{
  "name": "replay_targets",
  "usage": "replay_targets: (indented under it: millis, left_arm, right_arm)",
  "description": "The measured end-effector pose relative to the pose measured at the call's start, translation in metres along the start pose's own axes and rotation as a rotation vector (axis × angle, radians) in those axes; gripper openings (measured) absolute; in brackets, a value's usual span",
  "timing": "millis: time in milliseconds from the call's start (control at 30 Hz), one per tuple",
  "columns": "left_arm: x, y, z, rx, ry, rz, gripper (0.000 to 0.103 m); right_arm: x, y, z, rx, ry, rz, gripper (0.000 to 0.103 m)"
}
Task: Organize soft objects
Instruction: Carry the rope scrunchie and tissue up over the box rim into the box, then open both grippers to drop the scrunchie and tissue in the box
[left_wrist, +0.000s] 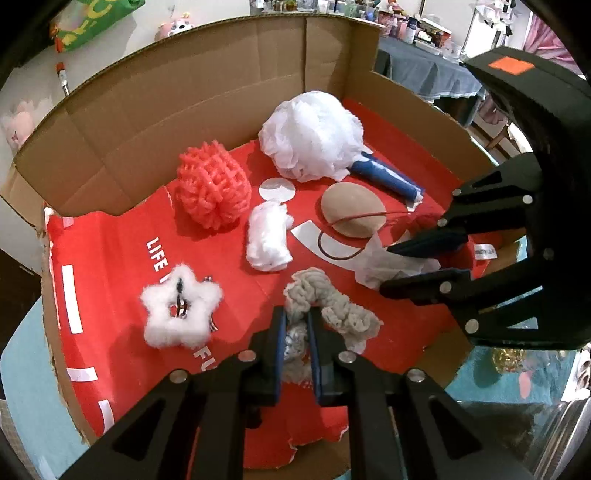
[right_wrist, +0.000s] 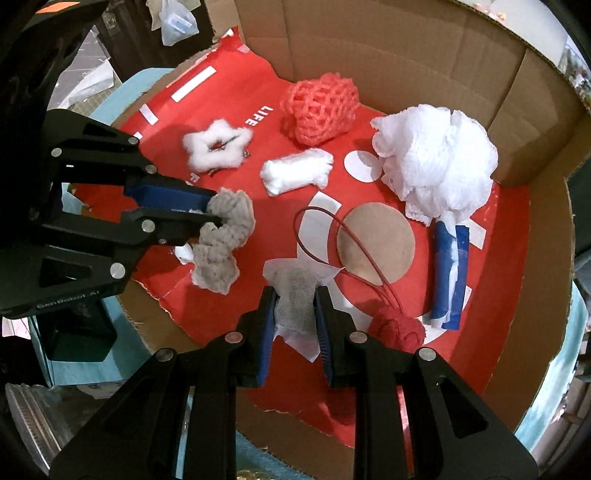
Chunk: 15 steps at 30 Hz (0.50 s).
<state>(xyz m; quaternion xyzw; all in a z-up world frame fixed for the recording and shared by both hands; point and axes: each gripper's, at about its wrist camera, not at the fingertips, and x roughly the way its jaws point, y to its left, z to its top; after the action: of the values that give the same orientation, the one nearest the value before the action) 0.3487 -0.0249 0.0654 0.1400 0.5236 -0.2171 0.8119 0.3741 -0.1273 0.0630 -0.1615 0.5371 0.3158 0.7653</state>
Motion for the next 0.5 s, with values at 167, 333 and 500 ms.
replay_targets:
  millis: [167, 333, 500]
  left_arm:
    - [0.0021, 0.0032, -0.0015, -0.005, 0.005, -0.004, 0.013]
    - [0.0028, 0.0031, -0.0014, -0.008, 0.003, -0.007, 0.013]
    - [0.0017, 0.0037, -0.0012, -0.011, 0.004, -0.008, 0.016]
  right_arm:
    - [0.0032, -0.0006, -0.0029, 0.008, 0.016, 0.006, 0.020]
    - [0.0055, -0.0027, 0.0006, 0.021, 0.025, 0.017, 0.021]
    - [0.0066, -0.0017, 0.0042, 0.022, 0.034, 0.015, 0.021]
